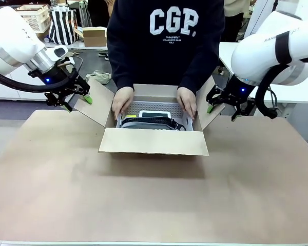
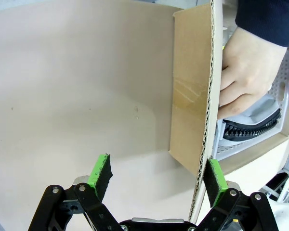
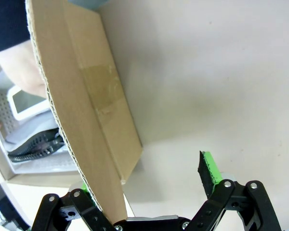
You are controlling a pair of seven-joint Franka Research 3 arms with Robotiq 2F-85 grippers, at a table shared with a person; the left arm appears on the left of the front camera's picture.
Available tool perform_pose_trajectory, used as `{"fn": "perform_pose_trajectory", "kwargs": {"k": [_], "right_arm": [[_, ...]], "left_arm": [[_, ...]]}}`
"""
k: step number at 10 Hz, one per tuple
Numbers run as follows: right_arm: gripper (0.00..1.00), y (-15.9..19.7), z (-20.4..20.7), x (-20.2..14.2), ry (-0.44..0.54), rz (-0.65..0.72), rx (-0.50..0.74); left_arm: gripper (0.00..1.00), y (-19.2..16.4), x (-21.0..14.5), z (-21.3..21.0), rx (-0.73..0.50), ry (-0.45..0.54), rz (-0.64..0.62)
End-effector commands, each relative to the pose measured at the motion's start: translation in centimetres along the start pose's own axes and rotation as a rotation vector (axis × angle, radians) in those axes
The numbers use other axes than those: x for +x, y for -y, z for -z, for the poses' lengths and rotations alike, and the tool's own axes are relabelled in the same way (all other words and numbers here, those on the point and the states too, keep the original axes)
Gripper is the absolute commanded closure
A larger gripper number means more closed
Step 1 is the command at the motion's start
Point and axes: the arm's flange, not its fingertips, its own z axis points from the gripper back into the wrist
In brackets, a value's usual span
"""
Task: Pack the gift set into the box.
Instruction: Lift both hands away from the flaps of the Package Box.
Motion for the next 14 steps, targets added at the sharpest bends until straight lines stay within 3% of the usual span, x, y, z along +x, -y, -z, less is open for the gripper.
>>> {"fn": "perform_pose_trajectory", "kwargs": {"k": [1,14], "right_arm": [[0.00,-0.33,-0.11,0.09,-0.005,0.014,-0.024],[0.00,-0.33,-0.11,0.09,-0.005,0.014,-0.024]], "left_arm": [[0.00,0.14,-0.05,-0.11,0.013,0.001,-0.010],[0.00,0.14,-0.05,-0.11,0.013,0.001,-0.010]]}}
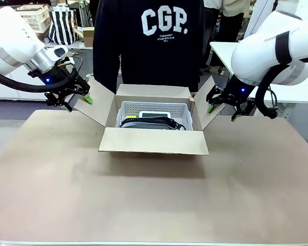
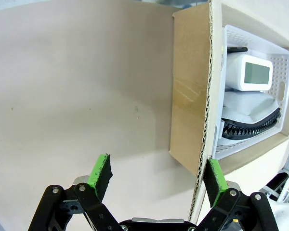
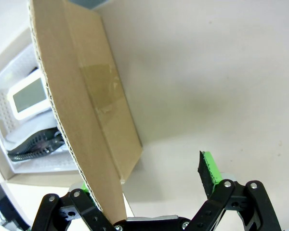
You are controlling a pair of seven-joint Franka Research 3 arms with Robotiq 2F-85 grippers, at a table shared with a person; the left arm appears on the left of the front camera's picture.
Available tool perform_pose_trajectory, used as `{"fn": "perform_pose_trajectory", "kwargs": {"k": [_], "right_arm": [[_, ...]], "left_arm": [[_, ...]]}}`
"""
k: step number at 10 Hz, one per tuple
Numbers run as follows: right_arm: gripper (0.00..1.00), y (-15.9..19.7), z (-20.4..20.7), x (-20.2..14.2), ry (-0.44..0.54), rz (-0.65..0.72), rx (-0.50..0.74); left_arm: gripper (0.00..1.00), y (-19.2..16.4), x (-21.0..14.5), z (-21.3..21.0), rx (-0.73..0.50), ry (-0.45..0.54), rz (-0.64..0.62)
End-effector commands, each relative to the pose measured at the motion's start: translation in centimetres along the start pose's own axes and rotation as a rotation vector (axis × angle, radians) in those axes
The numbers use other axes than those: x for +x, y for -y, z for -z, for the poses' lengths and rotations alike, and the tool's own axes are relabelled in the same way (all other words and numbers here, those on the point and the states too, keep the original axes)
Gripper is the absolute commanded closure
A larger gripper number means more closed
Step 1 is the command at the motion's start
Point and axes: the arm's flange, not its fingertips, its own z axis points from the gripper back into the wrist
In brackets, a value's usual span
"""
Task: Pack the gift set into the box.
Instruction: Lift both hands away from the flaps of the Package Box.
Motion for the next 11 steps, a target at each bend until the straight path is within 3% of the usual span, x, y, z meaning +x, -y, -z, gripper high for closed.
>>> {"fn": "perform_pose_trajectory", "kwargs": {"k": [1,11], "right_arm": [[0.00,-0.33,-0.11,0.09,-0.004,0.014,-0.024],[0.00,-0.33,-0.11,0.09,-0.004,0.014,-0.024]], "left_arm": [[0.00,0.14,-0.05,-0.11,0.013,0.001,-0.010],[0.00,0.14,-0.05,-0.11,0.013,0.001,-0.010]]}}
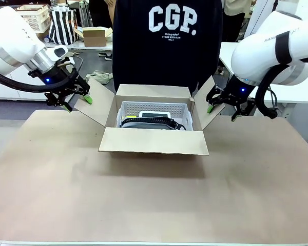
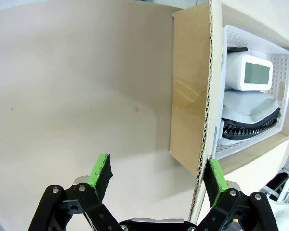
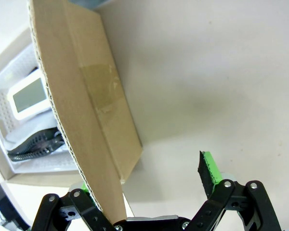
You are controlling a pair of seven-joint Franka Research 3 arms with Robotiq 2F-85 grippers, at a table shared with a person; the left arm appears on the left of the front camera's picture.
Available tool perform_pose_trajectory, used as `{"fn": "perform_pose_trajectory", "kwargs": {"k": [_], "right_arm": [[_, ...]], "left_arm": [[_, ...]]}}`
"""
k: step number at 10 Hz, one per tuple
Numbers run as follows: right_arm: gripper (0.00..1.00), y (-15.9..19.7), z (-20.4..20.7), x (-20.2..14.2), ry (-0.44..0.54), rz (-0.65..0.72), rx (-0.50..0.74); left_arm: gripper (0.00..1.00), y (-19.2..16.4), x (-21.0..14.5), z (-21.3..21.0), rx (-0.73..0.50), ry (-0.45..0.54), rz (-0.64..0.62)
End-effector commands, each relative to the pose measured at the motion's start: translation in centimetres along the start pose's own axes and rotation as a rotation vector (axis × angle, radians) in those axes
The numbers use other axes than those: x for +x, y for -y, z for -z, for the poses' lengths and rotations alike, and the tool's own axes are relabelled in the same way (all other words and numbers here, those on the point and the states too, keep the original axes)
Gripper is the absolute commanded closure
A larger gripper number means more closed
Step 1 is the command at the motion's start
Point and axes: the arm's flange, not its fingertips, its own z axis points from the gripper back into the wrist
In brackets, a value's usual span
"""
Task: Pack the gift set into the box.
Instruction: Lift both hands away from the flaps of the Package Box.
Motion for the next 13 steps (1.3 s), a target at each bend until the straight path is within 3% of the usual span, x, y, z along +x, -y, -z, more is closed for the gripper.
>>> {"fn": "perform_pose_trajectory", "kwargs": {"k": [1,3,4,5,7,8,9,10,11,13], "right_arm": [[0.00,0.0,0.0,0.0,0.000,0.000,0.000],[0.00,1.6,-5.6,-1.6,0.037,-0.162,0.237],[0.00,4.1,-8.9,-2.8,0.055,-0.172,0.375],[0.00,6.6,-11.8,-4.1,-0.032,-0.182,0.515],[0.00,12.7,-15.9,-5.6,-0.223,-0.229,0.892],[0.00,14.9,-16.8,-5.7,-0.273,-0.107,1.011],[0.00,16.4,-16.9,-5.8,-0.333,-0.046,1.079],[0.00,17.0,-16.4,-5.8,-0.295,0.014,1.098],[0.00,15.0,-18.8,-7.6,-0.166,-0.184,1.004],[0.00,15.0,-18.8,-7.6,-0.166,-0.184,1.004]], "left_arm": [[0.00,0.0,0.0,0.0,0.000,0.000,0.000],[0.00,1.9,-3.5,-6.5,-0.145,0.043,0.126],[0.00,2.4,-6.0,-9.7,-0.222,0.052,0.149],[0.00,2.2,-8.2,-12.0,-0.335,0.032,0.164],[0.00,0.6,-12.0,-15.4,-0.693,-0.029,0.316],[0.00,-0.2,-12.9,-16.5,-0.809,0.042,0.292],[0.00,-1.0,-13.6,-17.0,-0.900,0.059,0.229],[0.00,-1.9,-13.6,-17.0,-0.944,0.075,0.189],[0.00,0.6,-14.2,-18.4,-0.803,0.076,0.309],[0.00,0.6,-14.2,-18.4,-0.803,0.076,0.309]]}}
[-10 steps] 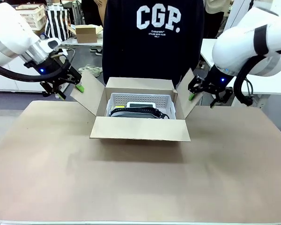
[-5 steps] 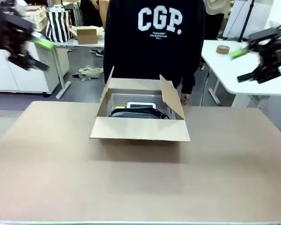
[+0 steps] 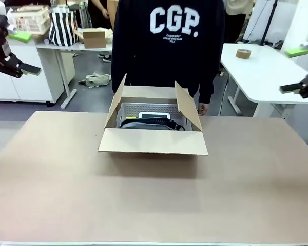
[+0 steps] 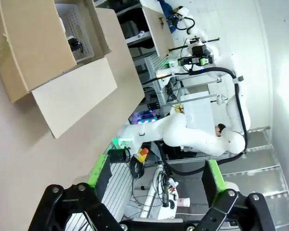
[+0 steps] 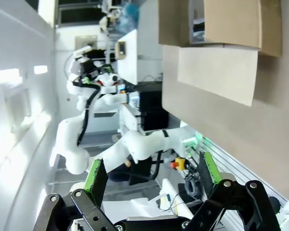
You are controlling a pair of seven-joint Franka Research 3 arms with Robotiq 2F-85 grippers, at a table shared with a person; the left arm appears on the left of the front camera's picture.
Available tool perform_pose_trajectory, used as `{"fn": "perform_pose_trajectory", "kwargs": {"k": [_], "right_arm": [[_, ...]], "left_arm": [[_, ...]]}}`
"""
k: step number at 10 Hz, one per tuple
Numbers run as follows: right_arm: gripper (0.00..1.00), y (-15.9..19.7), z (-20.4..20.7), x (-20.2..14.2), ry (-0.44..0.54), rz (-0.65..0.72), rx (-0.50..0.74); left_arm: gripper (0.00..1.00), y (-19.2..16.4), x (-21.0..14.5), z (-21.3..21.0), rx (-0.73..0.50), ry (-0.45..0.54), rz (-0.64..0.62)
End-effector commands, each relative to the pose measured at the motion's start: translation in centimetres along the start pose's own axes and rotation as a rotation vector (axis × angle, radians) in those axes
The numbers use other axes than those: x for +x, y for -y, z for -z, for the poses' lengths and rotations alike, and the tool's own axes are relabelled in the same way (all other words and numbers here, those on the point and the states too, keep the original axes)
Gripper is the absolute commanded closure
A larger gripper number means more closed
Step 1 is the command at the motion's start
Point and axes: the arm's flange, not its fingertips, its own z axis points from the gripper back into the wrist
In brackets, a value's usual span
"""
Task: Pack the gift set into the box.
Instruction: Lift both hands away from the flaps of the Package Box, then press and hold the closed box until the human finishes sealing it.
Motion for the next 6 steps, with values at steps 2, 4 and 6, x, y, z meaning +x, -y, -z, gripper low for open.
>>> {"fn": "perform_pose_trajectory", "kwargs": {"k": [2,4,6], "right_arm": [[0.00,-0.89,0.42,0.13,0.030,-0.051,-0.017],[0.00,-0.89,0.42,0.13,0.030,-0.051,-0.017],[0.00,-0.89,0.42,0.13,0.030,-0.051,-0.017]], "left_arm": [[0.00,0.53,0.13,0.20,0.037,-0.008,0.023],[0.00,0.53,0.13,0.20,0.037,-0.008,0.023],[0.00,0.53,0.13,0.20,0.037,-0.008,0.023]]}}
